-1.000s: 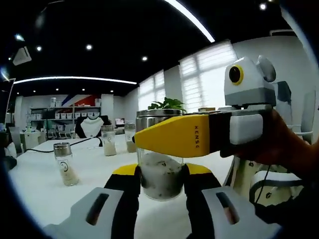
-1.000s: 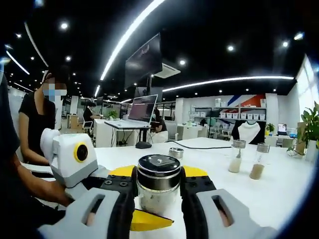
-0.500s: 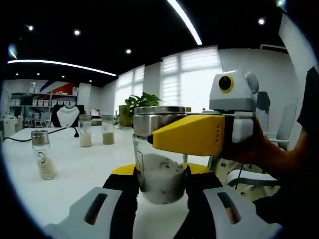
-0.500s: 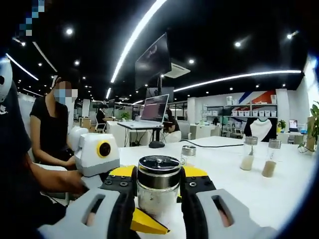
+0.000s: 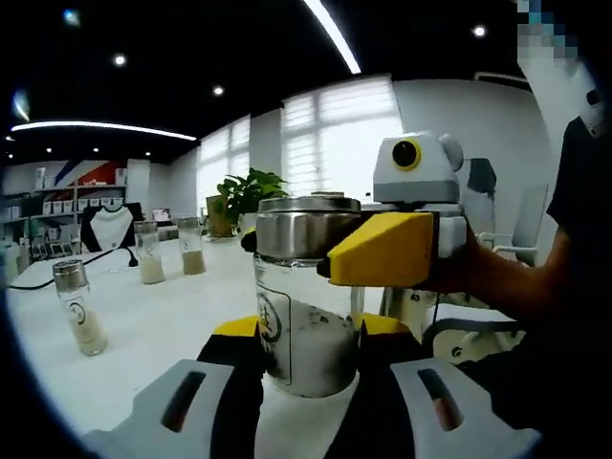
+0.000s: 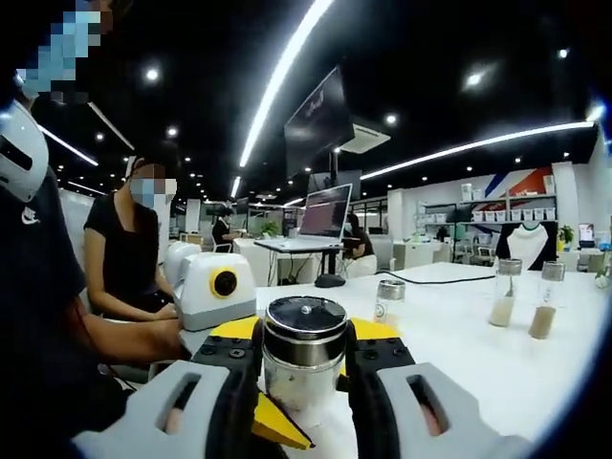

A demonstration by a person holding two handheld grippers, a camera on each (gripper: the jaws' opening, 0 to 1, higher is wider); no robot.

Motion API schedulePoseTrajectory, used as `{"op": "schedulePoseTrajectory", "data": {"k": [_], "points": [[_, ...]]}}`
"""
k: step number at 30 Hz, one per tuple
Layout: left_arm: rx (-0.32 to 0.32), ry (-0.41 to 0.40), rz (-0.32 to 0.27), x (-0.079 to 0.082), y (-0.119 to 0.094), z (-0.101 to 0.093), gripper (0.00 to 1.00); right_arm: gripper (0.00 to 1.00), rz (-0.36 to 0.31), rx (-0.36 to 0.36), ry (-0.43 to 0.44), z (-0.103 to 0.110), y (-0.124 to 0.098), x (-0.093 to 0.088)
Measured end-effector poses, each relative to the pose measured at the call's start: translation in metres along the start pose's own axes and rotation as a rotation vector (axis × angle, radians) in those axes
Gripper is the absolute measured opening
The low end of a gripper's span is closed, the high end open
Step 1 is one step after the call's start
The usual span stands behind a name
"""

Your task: Rotate the seasoning bottle until the label or dispensing opening points toward the visible target arrow and the bottle remains upright within the marked orientation range

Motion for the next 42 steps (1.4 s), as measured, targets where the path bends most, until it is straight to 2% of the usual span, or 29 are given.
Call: {"op": "schedulePoseTrajectory", "data": {"k": [10, 14, 17, 20, 22, 24, 28, 31, 33, 37, 42], "points": [[0.164, 0.048, 0.026, -0.004, 0.004, 0.012, 0.39, 0.32, 0.030, -0.142, -0.030, -0.009, 0.008, -0.005], [0.229, 0.039, 0.008, -0.003, 0.006, 0.015, 0.39, 0.32, 0.029, -0.199, -0.036, -0.011, 0.010, -0.005], [0.297, 0.070, 0.001, -0.002, 0.007, 0.017, 0.39, 0.32, 0.025, -0.244, -0.059, -0.012, 0.012, -0.004], [0.313, 0.050, -0.011, -0.002, 0.009, 0.016, 0.39, 0.32, 0.015, -0.274, -0.055, -0.012, 0.012, -0.004], [0.299, 0.040, -0.018, -0.002, 0.010, 0.016, 0.39, 0.31, 0.024, -0.274, -0.100, -0.012, 0.011, -0.004], [0.282, 0.047, -0.017, -0.003, 0.010, 0.016, 0.39, 0.31, 0.030, -0.258, -0.103, -0.011, 0.011, -0.004], [0.203, 0.024, -0.024, -0.002, 0.009, 0.014, 0.40, 0.31, 0.029, -0.206, -0.088, -0.010, 0.009, -0.005], [0.157, 0.052, -0.033, 0.002, 0.008, 0.011, 0.40, 0.31, 0.009, -0.161, -0.065, -0.009, 0.007, -0.003], [0.097, 0.081, -0.010, 0.001, 0.006, 0.007, 0.40, 0.31, 0.017, -0.115, -0.071, -0.006, 0.005, -0.003], [0.019, 0.105, -0.004, 0.002, 0.001, 0.001, 0.40, 0.31, 0.006, -0.055, -0.069, -0.002, 0.002, -0.001], [-0.051, 0.034, -0.036, 0.006, -0.004, -0.002, 0.40, 0.31, -0.004, -0.001, -0.068, 0.003, 0.000, 0.001]]}}
Point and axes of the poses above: the point that each gripper's makers call its tool centre point, and the gripper's own axes: y roughly forward along the fingers, z roughly to its left, x roughly out of its top, the point moved 4 cm from there along -y, roughly backward along the fingers, and after that the axes turned 4 degrees about -z, right-handed, at the moved point
